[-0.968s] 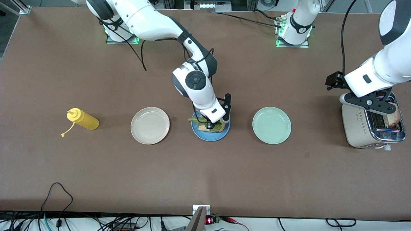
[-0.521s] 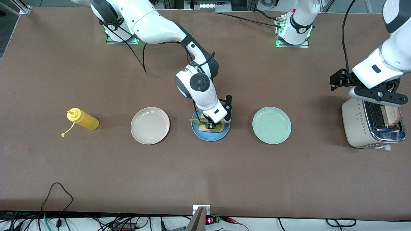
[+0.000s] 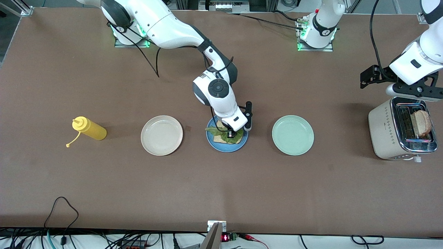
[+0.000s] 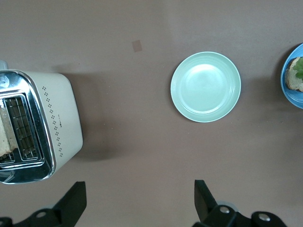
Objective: Make sandwich in blue plate with both arms
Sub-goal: 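Lay the lettuce on the bread and open the right gripper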
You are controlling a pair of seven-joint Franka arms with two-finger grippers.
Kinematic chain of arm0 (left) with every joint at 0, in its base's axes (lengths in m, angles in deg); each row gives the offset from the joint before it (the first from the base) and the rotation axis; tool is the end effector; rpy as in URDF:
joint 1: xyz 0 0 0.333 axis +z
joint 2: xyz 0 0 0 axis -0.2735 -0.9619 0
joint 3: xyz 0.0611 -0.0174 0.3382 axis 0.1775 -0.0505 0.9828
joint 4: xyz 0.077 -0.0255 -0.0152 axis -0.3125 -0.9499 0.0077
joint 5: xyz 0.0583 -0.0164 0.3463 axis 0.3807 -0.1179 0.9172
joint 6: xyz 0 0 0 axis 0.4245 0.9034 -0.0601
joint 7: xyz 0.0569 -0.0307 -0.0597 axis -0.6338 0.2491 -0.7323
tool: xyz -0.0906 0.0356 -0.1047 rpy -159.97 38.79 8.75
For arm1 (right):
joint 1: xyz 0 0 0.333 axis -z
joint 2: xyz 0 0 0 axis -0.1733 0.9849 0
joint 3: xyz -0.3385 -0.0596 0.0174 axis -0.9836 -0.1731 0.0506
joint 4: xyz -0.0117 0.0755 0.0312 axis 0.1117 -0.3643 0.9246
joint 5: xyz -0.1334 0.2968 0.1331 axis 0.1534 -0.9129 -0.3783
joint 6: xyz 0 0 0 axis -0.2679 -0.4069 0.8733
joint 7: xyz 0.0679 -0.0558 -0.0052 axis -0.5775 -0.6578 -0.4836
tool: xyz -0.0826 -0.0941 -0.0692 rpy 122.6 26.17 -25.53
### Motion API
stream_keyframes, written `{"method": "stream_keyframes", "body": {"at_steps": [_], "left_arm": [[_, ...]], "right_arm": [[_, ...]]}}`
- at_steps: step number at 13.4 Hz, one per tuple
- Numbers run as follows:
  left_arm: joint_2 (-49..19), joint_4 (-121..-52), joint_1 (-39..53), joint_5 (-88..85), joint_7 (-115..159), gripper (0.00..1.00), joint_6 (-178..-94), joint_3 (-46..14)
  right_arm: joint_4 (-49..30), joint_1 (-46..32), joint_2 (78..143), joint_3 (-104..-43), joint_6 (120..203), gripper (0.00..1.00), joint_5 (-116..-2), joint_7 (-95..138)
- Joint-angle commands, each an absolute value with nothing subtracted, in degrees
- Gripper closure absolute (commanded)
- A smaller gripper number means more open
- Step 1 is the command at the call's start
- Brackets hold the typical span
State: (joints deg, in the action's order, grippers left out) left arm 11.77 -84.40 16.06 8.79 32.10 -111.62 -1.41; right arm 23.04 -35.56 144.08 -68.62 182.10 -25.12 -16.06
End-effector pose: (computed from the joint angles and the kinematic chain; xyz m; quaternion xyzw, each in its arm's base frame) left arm 0.5011 -0.0290 0.5755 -0.9971 0.0665 0.0355 0.0111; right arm 0.5522 0.5541 0.2131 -0.7281 -0.6761 -0.1117 0.0159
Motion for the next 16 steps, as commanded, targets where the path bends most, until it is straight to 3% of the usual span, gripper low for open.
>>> {"method": "stream_keyframes", "body": {"at_steps": [1, 4, 11, 16], "left_arm": [[12.13, -83.75, 16.40, 8.54, 31.32, 0.00, -111.15, -1.66], [11.78, -83.47, 17.10, 8.81, 31.32, 0.00, -110.88, -1.05], [10.90, -82.42, 19.83, 9.07, 31.76, 0.00, -108.95, -1.05], [10.90, -80.41, 19.83, 11.09, 31.40, 0.00, -106.41, -1.05]], "right_arm": [[25.07, -36.16, 146.33, -69.19, 182.74, 0.00, -24.41, -13.15], [25.07, -36.16, 145.73, -69.19, 182.49, 0.00, -24.67, -11.40], [25.15, -35.29, 135.11, -69.45, 168.53, 0.00, -24.59, -1.13], [25.06, -31.95, 126.92, -81.45, 158.59, 0.00, -24.94, -0.40]]}}
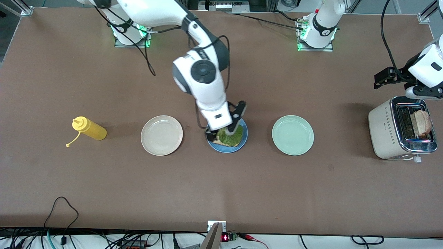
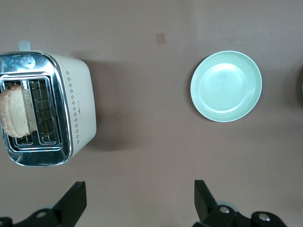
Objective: Make sandwich in blue plate with both arms
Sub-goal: 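Lay the lettuce on the bread and open the right gripper, then move the right gripper back to the yellow squeeze bottle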
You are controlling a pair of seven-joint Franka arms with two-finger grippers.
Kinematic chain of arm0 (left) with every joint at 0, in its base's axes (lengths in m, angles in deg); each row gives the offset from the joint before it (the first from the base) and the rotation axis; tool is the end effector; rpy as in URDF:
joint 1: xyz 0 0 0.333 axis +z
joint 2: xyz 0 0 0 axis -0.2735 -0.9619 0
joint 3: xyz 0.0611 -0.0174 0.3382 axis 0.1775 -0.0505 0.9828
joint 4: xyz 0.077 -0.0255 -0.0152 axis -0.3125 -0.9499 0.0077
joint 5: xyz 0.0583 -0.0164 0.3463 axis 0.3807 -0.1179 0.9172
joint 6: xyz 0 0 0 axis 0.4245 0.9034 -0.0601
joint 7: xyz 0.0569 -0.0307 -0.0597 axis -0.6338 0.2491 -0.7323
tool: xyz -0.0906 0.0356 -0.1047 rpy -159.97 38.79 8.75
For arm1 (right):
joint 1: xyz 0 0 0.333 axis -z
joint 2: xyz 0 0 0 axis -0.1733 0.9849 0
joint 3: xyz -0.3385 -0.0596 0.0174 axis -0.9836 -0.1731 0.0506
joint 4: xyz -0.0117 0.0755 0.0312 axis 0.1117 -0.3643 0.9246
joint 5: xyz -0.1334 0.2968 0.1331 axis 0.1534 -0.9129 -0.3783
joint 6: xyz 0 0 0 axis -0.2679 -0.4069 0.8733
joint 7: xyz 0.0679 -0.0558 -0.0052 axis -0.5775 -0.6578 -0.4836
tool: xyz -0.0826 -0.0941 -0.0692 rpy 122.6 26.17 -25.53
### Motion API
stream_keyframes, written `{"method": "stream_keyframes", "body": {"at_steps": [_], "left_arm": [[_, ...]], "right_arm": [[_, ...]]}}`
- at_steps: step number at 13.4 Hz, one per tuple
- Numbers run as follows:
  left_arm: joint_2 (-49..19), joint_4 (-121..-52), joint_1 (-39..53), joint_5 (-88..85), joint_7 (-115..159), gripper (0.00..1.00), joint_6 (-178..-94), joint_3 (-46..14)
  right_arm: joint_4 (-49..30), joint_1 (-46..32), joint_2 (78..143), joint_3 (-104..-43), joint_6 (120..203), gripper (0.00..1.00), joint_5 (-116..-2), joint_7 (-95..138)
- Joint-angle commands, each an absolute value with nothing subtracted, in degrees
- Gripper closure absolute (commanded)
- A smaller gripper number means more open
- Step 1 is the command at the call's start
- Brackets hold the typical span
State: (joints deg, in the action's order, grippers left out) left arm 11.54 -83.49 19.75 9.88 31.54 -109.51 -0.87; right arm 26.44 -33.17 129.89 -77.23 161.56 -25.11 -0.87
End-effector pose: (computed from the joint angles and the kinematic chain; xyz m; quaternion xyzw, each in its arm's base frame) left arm 0.4990 0.0109 0.5775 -0.9983 0.0250 0.0486 0.0188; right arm 0.6039 0.4560 0.3952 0.8486 0.5203 0.0923 0.0250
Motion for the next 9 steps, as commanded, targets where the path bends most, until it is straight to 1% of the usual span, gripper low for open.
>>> {"method": "stream_keyframes", "body": {"at_steps": [1, 4, 7, 8, 9], "left_arm": [[10.90, -80.40, 19.83, 11.00, 31.32, 0.00, -105.88, -1.05], [10.90, -80.31, 19.83, 11.00, 31.58, 0.00, -105.87, -1.14], [10.90, -80.31, 19.83, 11.00, 32.11, 0.00, -105.87, -1.14], [10.90, -80.31, 19.83, 11.00, 32.19, 0.00, -105.87, -1.14], [10.90, -80.40, 19.74, 11.00, 32.20, 0.00, -105.87, -1.22]], "right_arm": [[24.89, -31.25, 126.04, -84.27, 157.70, 0.00, -25.29, -0.58], [24.63, -23.71, 123.93, -85.18, 154.36, 0.00, -28.36, -0.75], [24.54, -16.15, 123.75, -85.09, 152.60, 0.00, -29.16, -1.11], [23.67, -14.04, 123.40, -85.18, 152.51, 0.00, -29.86, -2.15], [20.35, -12.45, 121.14, -85.09, 153.12, 0.00, -30.47, -4.16]]}}
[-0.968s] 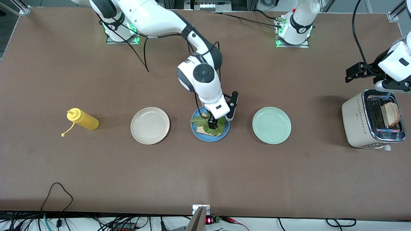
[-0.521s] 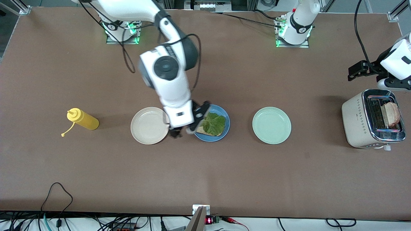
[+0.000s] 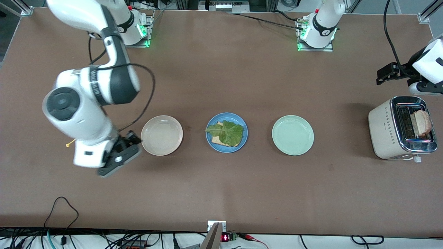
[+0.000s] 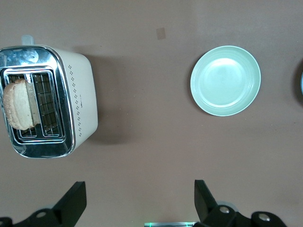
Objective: Make sandwich in blue plate with both arms
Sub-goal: 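Move the right gripper back to the yellow squeeze bottle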
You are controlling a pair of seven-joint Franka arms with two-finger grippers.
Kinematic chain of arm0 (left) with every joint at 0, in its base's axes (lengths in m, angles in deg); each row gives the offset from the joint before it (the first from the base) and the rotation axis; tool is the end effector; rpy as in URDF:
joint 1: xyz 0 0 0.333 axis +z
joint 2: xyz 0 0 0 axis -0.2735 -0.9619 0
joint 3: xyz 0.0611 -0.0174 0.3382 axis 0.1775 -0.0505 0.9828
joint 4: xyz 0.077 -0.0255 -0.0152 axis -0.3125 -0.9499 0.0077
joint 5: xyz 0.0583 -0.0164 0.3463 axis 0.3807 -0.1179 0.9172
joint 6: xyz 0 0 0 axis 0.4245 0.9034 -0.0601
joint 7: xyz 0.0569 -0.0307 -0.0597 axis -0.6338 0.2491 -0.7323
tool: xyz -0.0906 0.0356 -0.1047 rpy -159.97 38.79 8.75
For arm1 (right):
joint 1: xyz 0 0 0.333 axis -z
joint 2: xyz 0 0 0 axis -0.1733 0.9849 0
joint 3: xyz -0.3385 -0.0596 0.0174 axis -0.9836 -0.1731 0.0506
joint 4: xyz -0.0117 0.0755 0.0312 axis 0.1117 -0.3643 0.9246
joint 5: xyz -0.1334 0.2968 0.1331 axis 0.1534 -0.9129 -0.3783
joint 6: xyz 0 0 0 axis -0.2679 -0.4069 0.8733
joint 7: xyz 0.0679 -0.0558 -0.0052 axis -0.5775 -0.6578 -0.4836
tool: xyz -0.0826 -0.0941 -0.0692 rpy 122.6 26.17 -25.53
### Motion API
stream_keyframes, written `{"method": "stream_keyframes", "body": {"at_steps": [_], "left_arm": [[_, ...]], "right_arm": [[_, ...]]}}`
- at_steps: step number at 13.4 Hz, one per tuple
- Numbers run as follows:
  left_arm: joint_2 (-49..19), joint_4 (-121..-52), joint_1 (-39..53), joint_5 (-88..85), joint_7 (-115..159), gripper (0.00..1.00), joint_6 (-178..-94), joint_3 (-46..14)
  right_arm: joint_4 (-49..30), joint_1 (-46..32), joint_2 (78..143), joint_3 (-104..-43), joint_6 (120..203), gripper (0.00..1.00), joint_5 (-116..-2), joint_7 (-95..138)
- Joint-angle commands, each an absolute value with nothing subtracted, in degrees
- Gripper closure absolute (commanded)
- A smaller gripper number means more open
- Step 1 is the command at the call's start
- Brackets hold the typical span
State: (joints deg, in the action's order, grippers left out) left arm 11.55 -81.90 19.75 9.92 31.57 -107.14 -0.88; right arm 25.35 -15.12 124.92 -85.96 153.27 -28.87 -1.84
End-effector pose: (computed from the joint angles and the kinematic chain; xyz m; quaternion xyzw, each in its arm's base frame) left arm 0.4954 0.0110 0.5862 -0.9980 0.0246 0.0554 0.0189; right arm 0.7078 0.1674 0.4453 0.9433 0.3237 0.0544 0.0487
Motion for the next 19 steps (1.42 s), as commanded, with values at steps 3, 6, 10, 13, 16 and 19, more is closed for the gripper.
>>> {"method": "stream_keyframes", "body": {"at_steps": [3, 6, 10, 13, 16, 19], "left_arm": [[10.81, -80.40, 19.74, 10.91, 32.55, 0.00, -105.96, -1.40], [10.38, -80.31, 19.57, 10.92, 32.55, 0.00, -106.13, -1.40], [9.93, -80.31, 19.57, 10.91, 32.55, 0.00, -106.49, -1.66], [9.67, -80.22, 19.57, 11.00, 32.55, 0.00, -106.57, -1.66], [9.32, -80.22, 19.57, 10.74, 32.46, 0.00, -106.57, -1.75], [9.14, -80.31, 19.57, 10.91, 32.46, 0.00, -106.66, -1.66]], "right_arm": [[9.97, -2.10, 114.89, -82.03, 154.53, 0.00, -31.97, -12.93], [2.77, 7.32, 111.02, -79.91, 154.44, 0.00, -38.10, -28.05], [-5.60, 16.90, 108.63, -79.38, 153.74, 0.00, -48.39, -52.20], [-11.13, 20.52, 107.85, -79.21, 152.34, 0.00, -55.42, -64.79], [-16.49, 22.37, 107.75, -79.21, 150.75, 0.00, -60.26, -69.46], [-17.47, 23.25, 108.19, -79.21, 151.19, 0.00, -62.03, -76.41]]}}
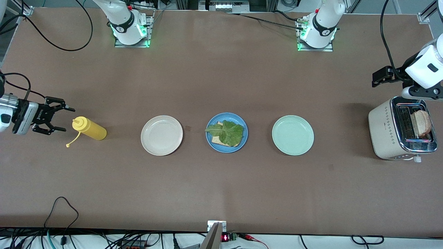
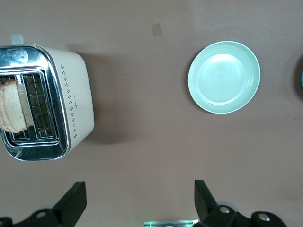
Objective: Make sandwich in blue plate with both arms
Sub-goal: 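Move the right gripper back to the yellow squeeze bottle, then grasp the yellow squeeze bottle with the right gripper and lift it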
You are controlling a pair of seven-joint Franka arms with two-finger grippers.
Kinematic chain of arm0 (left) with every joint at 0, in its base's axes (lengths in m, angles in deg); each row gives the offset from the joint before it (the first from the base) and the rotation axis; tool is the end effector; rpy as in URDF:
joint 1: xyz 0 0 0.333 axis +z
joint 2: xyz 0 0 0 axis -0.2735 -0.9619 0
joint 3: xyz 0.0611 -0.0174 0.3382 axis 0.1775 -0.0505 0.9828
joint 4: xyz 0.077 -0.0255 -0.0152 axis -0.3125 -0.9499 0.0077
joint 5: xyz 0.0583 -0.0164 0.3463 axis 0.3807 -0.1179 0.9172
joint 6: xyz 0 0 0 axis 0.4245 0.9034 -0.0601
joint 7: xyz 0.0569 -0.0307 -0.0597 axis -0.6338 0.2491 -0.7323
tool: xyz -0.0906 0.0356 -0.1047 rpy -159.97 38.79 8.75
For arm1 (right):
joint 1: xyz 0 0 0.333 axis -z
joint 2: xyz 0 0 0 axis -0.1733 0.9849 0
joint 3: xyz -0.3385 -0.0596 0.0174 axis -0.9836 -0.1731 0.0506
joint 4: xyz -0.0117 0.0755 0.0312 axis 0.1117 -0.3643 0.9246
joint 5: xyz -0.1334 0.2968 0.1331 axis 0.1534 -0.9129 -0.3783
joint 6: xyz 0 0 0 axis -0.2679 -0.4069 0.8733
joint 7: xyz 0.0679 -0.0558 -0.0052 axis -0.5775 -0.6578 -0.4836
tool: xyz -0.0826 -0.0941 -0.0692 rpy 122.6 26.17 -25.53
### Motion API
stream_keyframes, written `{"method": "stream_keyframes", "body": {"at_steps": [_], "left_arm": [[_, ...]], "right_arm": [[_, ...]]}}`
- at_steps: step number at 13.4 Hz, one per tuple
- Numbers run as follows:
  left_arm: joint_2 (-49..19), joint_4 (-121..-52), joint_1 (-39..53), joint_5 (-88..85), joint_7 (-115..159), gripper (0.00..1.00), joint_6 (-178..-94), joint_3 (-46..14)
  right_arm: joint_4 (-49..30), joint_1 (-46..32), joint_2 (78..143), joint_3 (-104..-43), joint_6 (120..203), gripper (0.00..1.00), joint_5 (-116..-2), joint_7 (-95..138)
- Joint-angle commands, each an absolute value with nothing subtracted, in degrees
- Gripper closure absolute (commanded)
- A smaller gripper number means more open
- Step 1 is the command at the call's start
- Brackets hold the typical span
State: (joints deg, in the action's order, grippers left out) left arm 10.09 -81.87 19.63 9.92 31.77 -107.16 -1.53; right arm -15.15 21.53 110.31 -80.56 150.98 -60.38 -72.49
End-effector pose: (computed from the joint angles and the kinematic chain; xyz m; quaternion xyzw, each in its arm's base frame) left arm 0.5018 0.0047 0.5738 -0.9970 0.0334 0.0675 0.0180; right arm 0.5548 -0.1620 0.3258 -0.8352 -0.4558 -0.1367 0.2755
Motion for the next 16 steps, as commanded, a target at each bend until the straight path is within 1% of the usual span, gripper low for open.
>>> {"method": "stream_keyframes", "body": {"at_steps": [1, 4, 6, 9, 13, 16], "left_arm": [[9.14, -80.22, 19.57, 11.00, 32.46, 0.00, -106.66, -1.75], [9.06, -80.22, 19.13, 10.92, 32.37, 0.00, -106.75, -1.75], [8.00, -80.22, 19.21, 10.83, 32.02, 0.00, -106.84, -1.75], [7.74, -80.22, 19.65, 10.21, 32.37, 0.00, -108.77, -1.75], [6.60, -80.40, 20.00, 10.21, 32.11, 0.00, -107.63, -1.23], [5.98, -80.05, 20.00, 10.21, 31.67, 0.00, -110.17, -1.31]], "right_arm": [[-17.82, 23.51, 108.37, -79.21, 151.19, 0.00, -62.12, -77.82], [-18.96, 24.04, 109.07, -79.21, 151.80, 0.00, -66.58, -88.07], [-20.28, 24.74, 110.21, -79.21, 153.38, 0.00, -70.54, -96.96], [-20.64, 26.67, 112.67, -79.21, 153.30, 0.00, -75.46, -106.11], [-20.55, 28.61, 116.62, -79.21, 151.46, 0.00, -81.18, -109.91], [-20.55, 29.58, 119.00, -79.21, 150.66, 0.00, -83.47, -112.55]]}}
